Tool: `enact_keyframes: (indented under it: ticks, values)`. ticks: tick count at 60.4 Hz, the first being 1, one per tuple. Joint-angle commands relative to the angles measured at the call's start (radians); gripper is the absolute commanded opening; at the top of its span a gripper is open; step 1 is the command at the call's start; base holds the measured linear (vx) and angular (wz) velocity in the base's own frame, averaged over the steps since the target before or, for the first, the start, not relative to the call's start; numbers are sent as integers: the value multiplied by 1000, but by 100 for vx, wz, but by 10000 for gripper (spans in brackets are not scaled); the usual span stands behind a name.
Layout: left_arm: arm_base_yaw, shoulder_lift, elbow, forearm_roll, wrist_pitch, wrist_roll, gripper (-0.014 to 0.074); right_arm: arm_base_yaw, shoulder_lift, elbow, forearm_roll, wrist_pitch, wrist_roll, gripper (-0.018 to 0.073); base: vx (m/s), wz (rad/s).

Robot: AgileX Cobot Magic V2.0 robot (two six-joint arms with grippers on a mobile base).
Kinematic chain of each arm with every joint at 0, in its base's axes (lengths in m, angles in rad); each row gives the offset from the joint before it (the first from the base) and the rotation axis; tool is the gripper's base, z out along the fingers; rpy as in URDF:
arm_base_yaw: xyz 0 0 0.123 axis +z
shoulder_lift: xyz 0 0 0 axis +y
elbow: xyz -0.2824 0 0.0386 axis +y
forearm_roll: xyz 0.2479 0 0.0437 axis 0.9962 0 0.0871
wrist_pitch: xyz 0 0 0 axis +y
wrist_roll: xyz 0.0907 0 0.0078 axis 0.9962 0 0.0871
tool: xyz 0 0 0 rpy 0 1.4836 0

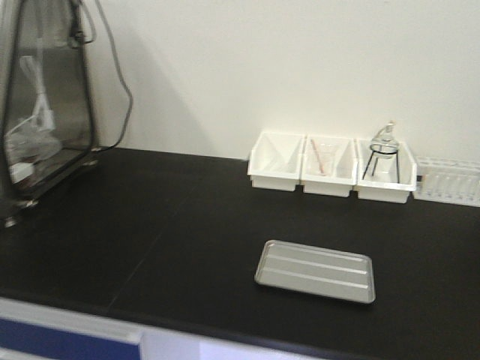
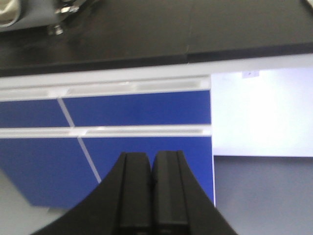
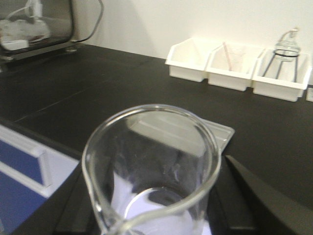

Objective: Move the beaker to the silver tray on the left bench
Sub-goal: 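Drive the base to the bench with the silver tray, holding the beaker, then lower the held beaker toward the silver tray with the right gripper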

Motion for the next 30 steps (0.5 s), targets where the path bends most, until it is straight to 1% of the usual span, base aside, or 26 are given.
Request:
enact_keyframes:
  ticks: [1, 17, 30]
  values:
    - [-7, -7, 20, 0, -82, -2, 1, -5, 4, -31, -7, -74, -7, -11, 44, -36]
    - [-7, -7, 20, 0, -82, -2, 1, -5, 4, -31, -7, -74, -7, -11, 41, -36]
    - [-7, -7, 20, 0, -82, -2, 1, -5, 4, -31, -7, -74, -7, -11, 35, -32]
